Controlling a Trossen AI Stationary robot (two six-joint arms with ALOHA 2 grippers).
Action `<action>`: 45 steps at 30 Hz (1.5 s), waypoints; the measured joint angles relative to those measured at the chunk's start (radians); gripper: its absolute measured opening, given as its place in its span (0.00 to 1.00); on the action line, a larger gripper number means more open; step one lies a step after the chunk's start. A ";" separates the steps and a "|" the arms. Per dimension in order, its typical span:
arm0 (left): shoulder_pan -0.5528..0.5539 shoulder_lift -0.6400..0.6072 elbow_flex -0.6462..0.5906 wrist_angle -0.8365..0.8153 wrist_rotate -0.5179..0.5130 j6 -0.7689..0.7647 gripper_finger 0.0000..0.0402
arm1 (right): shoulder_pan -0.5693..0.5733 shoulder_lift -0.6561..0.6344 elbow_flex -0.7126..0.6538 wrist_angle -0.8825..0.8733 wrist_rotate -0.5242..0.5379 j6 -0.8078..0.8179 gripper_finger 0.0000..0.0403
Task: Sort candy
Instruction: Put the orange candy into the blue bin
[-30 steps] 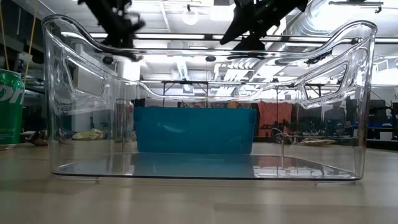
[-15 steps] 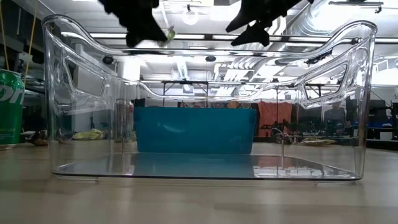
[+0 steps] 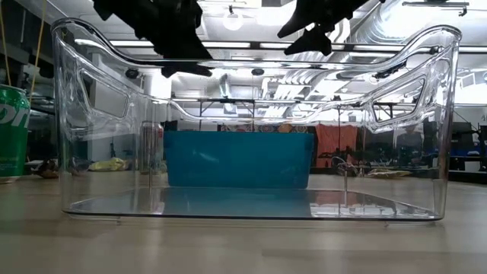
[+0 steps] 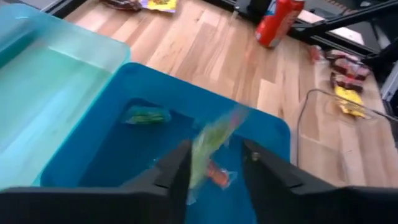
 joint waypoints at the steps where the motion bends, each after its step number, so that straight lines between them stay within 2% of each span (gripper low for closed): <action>1: -0.002 0.000 0.000 0.006 0.002 0.000 0.38 | 0.000 0.000 0.000 -0.001 0.000 0.000 0.62; 5: -0.005 0.000 0.031 0.003 0.014 0.002 0.53 | 0.000 0.000 0.000 -0.001 0.000 0.001 0.62; 8: -0.004 0.000 0.069 -0.005 0.040 0.049 0.60 | 0.000 0.000 0.000 -0.007 -0.034 0.014 0.62; 12: 0.007 -0.030 0.145 -0.034 0.043 0.137 0.62 | 0.000 -0.007 0.000 -0.076 -0.176 0.067 0.62; 17: 0.057 -0.071 0.195 -0.053 -0.018 0.130 0.61 | 0.055 -0.007 0.001 -0.290 -0.302 0.145 0.62; 22: 0.118 -0.114 0.196 -0.058 -0.024 0.076 0.61 | 0.226 -0.006 0.001 -0.569 -0.330 0.233 0.62; 25: 0.141 -0.118 0.196 -0.061 -0.023 0.069 0.61 | 0.378 -0.006 0.001 -0.729 -0.336 0.315 0.62; 28: 0.155 -0.117 0.196 -0.061 -0.023 0.070 0.61 | 0.541 -0.006 0.000 -0.798 -0.316 0.450 0.62; 33: 0.160 -0.110 0.196 -0.058 -0.019 0.071 0.61 | 0.773 0.036 0.000 -0.803 -0.282 0.716 0.62; 36: 0.160 -0.111 0.196 -0.058 -0.019 0.071 0.61 | 0.871 0.097 0.000 -0.798 -0.286 0.816 0.62; 40: 0.160 -0.111 0.196 -0.058 -0.019 0.071 0.61 | 0.946 0.209 0.000 -0.780 -0.339 0.873 0.62; 45: 0.160 -0.111 0.196 -0.059 -0.019 0.072 0.61 | 0.996 0.356 -0.001 -0.771 -0.421 0.844 0.62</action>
